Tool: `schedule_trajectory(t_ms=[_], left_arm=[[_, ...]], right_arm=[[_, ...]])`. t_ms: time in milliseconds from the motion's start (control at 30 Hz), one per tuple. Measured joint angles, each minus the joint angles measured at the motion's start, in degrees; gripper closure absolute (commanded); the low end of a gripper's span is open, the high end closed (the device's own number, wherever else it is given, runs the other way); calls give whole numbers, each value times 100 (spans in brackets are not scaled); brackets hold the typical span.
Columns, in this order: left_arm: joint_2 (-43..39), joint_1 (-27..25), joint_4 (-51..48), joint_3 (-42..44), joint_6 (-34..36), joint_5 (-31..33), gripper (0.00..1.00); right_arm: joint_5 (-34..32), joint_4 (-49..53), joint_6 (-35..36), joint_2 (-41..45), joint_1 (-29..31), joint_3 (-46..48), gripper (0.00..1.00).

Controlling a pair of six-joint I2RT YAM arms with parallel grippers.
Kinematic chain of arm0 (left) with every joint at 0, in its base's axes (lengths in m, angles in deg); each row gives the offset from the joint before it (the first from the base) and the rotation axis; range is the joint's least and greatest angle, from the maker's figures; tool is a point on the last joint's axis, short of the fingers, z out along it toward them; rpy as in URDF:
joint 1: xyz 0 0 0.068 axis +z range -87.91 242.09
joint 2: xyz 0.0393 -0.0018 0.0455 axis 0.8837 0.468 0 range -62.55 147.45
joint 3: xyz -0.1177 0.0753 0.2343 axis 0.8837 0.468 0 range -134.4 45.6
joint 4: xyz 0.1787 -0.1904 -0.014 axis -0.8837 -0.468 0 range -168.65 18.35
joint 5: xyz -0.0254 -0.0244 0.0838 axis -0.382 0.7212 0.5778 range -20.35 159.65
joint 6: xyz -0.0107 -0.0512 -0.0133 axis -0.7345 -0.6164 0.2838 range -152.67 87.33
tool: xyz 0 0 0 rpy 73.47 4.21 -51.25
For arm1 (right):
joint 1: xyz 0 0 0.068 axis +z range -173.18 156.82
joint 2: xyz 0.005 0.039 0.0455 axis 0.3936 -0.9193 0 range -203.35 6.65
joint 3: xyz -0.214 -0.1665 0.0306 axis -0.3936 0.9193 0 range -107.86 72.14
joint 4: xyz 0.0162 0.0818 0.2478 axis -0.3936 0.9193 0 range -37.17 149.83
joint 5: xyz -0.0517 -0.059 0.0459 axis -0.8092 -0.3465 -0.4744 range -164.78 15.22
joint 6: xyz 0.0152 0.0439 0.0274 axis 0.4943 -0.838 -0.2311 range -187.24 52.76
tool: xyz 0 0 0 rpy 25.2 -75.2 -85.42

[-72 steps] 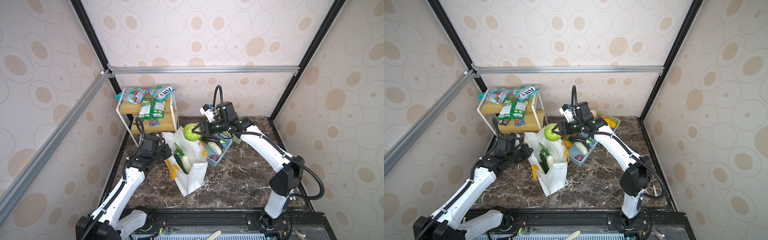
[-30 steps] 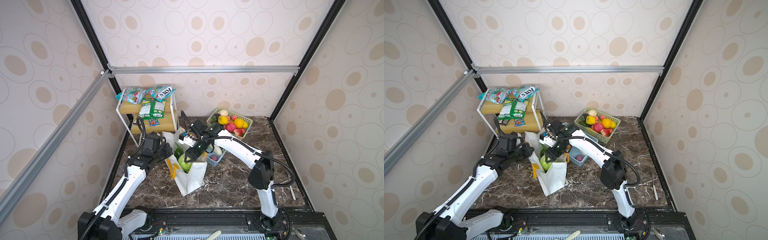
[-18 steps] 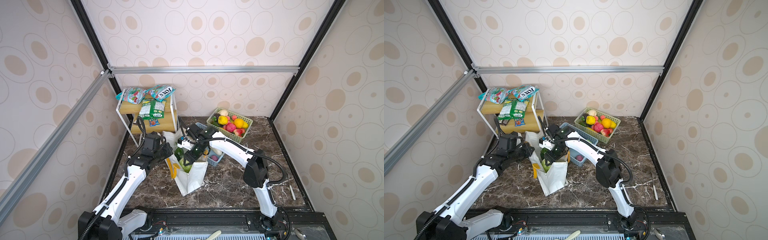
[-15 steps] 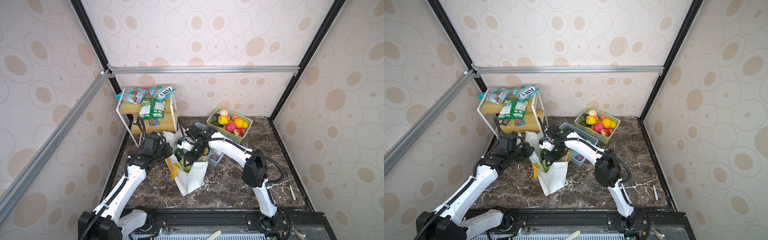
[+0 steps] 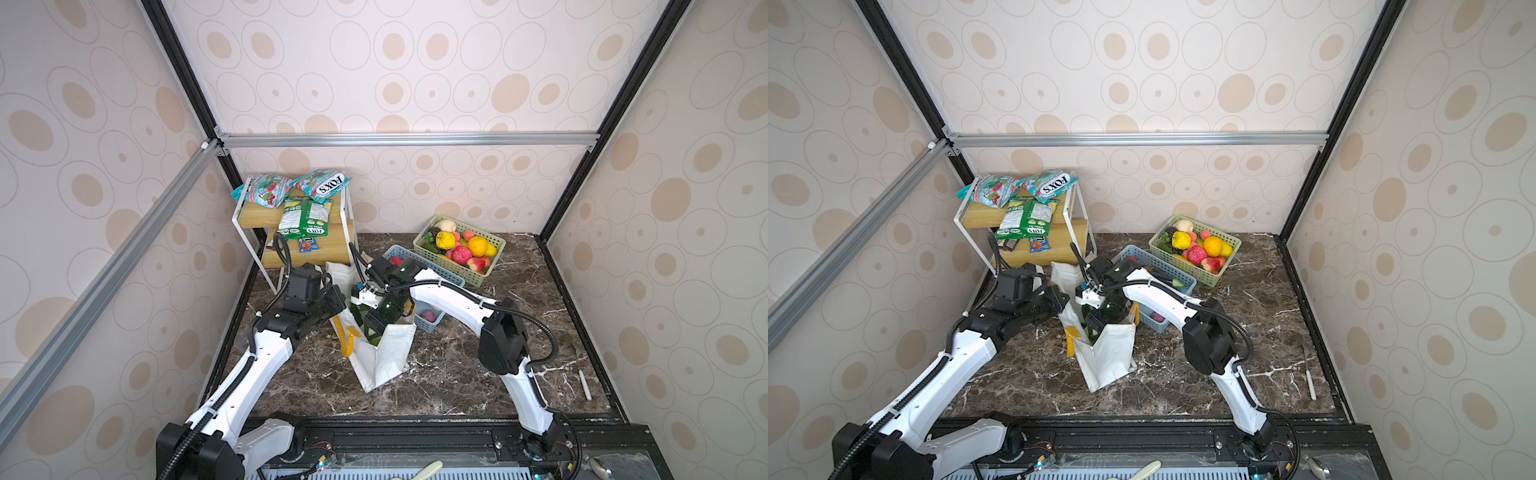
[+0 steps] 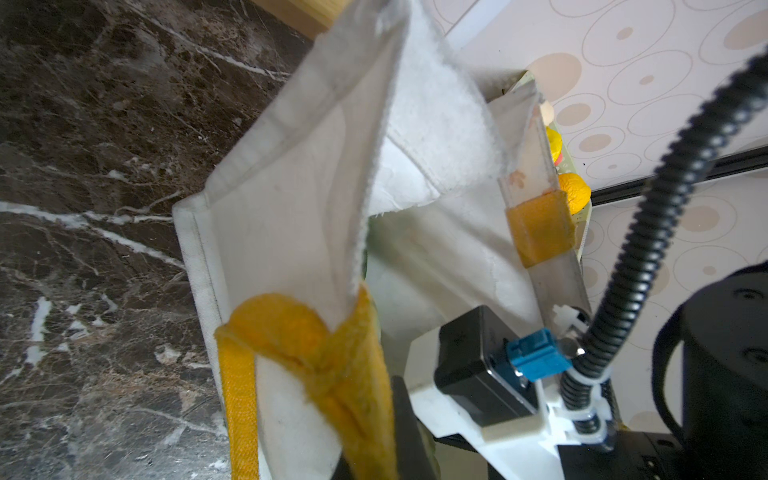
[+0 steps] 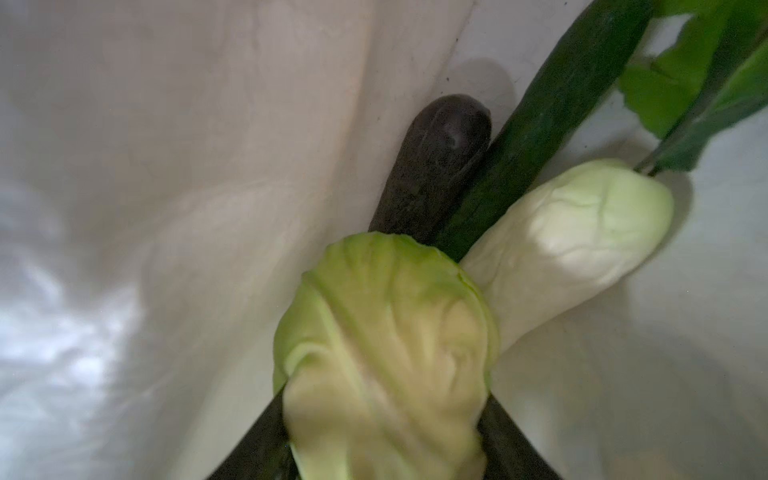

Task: Place the food into the grocery bag and tie it
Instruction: 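Lower the green cabbage into the tote bag and open the right gripper, then raise the right gripper out of the bag and move it to the blue basket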

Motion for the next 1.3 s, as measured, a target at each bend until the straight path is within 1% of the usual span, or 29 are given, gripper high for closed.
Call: schedule_trajectory(t_ms=[200, 300, 367, 533, 700, 900, 1067, 1300], left_arm=[[-2, 0, -2, 0, 0, 0, 100], [0, 0, -2, 0, 2, 0, 100], [-2, 0, -2, 0, 2, 2, 100], [-2, 0, -9, 0, 2, 7, 100], [-15, 0, -26, 0, 2, 48, 100], [-81, 9, -66, 0, 0, 94, 100], [-94, 42, -111, 0, 0, 153, 100], [-249, 90, -240, 22, -2, 225, 100]], right_arm=[[26, -9, -48, -125, 35, 9, 40], [44, -20, -70, -129, 35, 9, 37], [55, -17, -87, -142, 35, 9, 34], [55, 9, -105, -151, 35, 7, 22], [9, 70, -111, -151, 35, -48, 14], [-131, 155, -109, -151, 33, -282, 10], [-195, 146, -109, -107, -2, -503, 9], [-48, 2, -175, 420, -151, -525, 9]])
